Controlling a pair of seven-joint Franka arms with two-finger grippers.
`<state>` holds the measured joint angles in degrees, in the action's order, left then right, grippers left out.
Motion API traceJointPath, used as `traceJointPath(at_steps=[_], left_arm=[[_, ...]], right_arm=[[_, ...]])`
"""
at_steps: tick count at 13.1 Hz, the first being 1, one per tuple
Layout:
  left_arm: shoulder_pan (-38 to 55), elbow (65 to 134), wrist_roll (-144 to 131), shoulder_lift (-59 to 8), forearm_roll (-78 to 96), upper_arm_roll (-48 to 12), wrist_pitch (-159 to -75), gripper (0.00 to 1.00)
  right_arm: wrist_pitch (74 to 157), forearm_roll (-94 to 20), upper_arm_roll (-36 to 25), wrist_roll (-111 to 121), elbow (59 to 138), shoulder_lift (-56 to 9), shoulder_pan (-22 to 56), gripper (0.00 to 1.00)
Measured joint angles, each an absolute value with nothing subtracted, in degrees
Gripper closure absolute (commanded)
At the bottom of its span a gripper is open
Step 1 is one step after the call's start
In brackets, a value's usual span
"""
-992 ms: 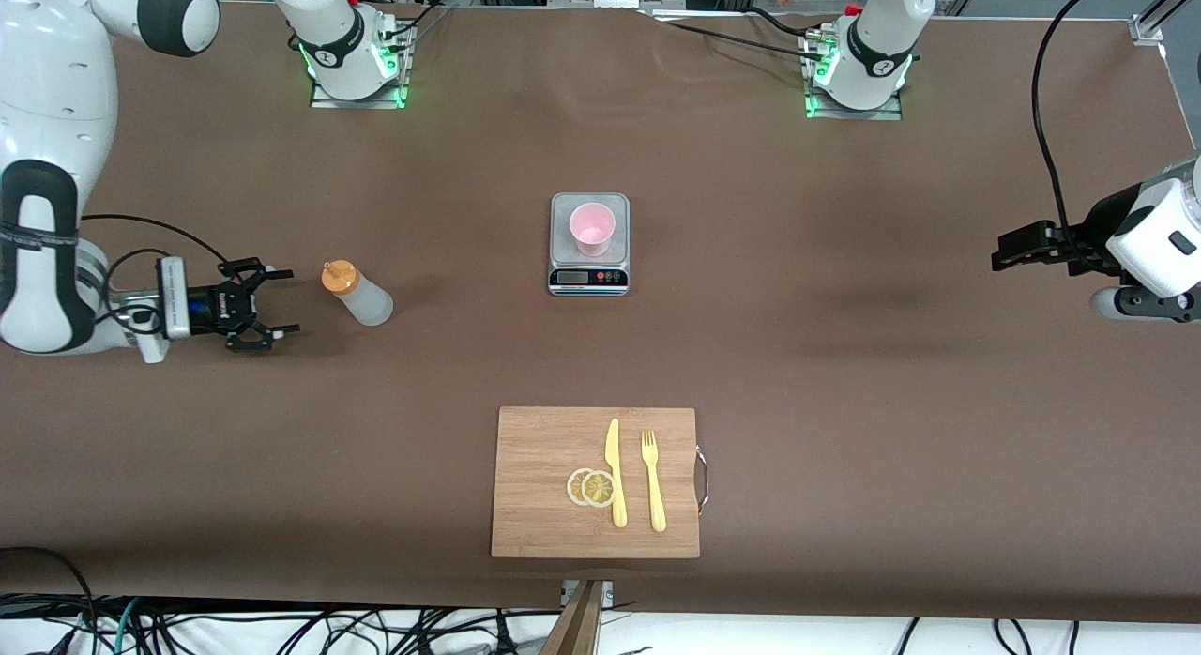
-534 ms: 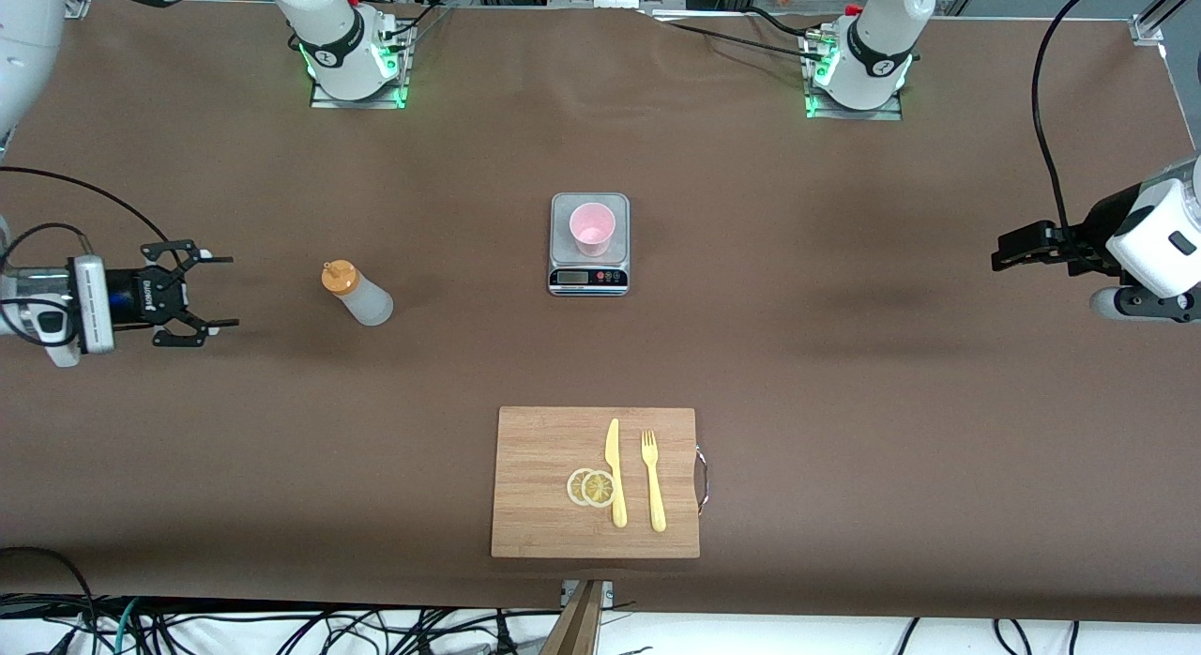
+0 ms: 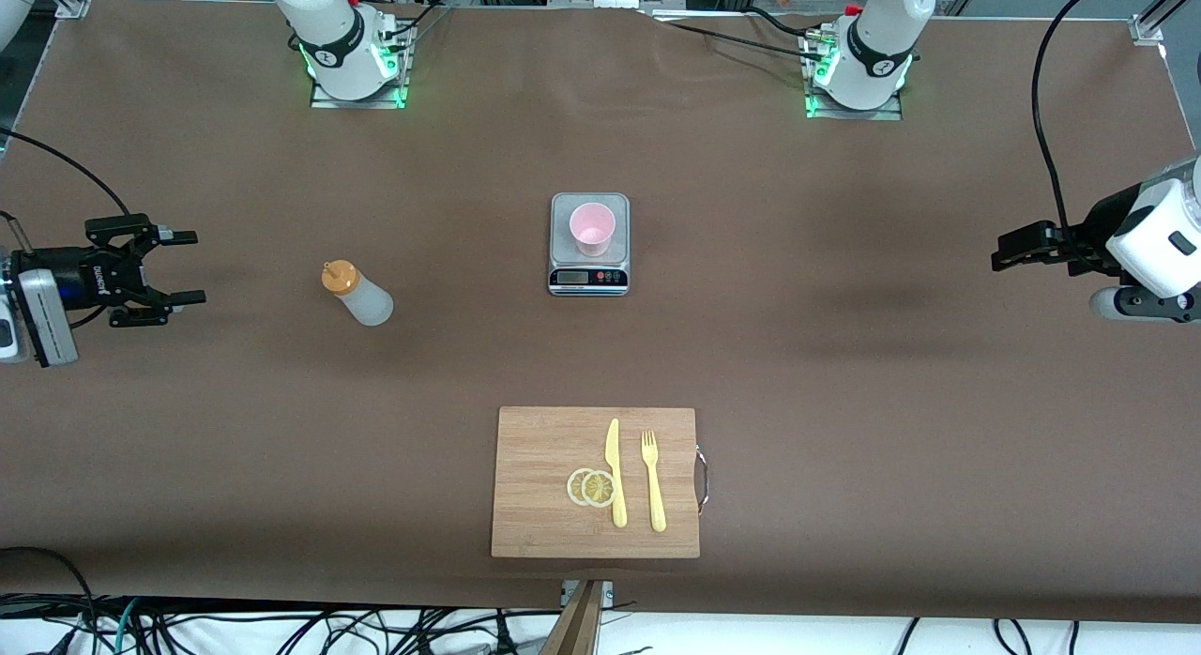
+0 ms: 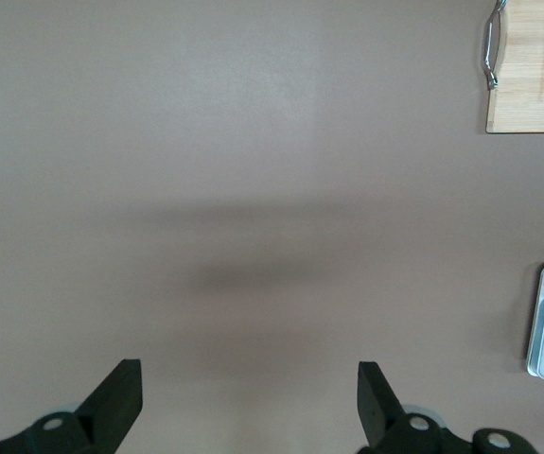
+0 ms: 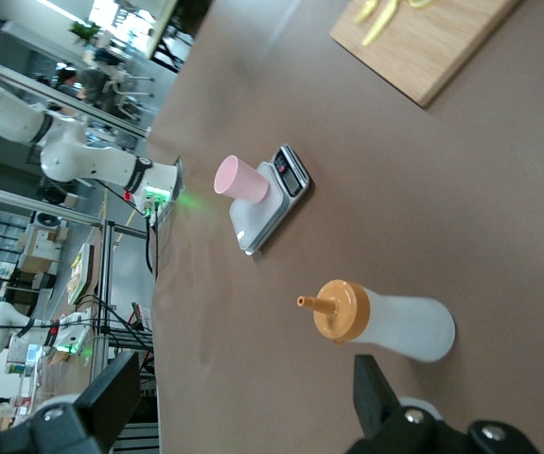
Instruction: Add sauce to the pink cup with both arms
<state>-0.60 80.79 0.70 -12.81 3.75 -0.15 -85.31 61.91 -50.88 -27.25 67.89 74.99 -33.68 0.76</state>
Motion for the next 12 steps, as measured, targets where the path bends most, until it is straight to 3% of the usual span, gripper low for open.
traceJointPath(at_steps=[3,5,9,12], left_arm=[[-0.60,80.78,0.70,-12.82,3.75,-0.15,-85.31,0.00],[-0.60,80.78,0.70,-12.84,3.75,-0.15,-85.31,0.00],[-0.60,80.76,0.70,-12.85,3.75,-0.15,-85.31,0.00],[-0.61,80.75,0.70,-12.87,3.75,-0.15,-85.31,0.00]], right_arm=[[62.94,-40.63,-26.43,54.91,72.25,-29.17,2.89,0.00],[66.83,-29.36,-21.81,46.71,73.17,-24.30,3.32,0.00],[78.34,-9.50,-12.62,34.36,83.55,-12.75,3.86,0.00],[82.78,-1.73,-8.84,21.69,92.50,-4.66,3.85,0.00]])
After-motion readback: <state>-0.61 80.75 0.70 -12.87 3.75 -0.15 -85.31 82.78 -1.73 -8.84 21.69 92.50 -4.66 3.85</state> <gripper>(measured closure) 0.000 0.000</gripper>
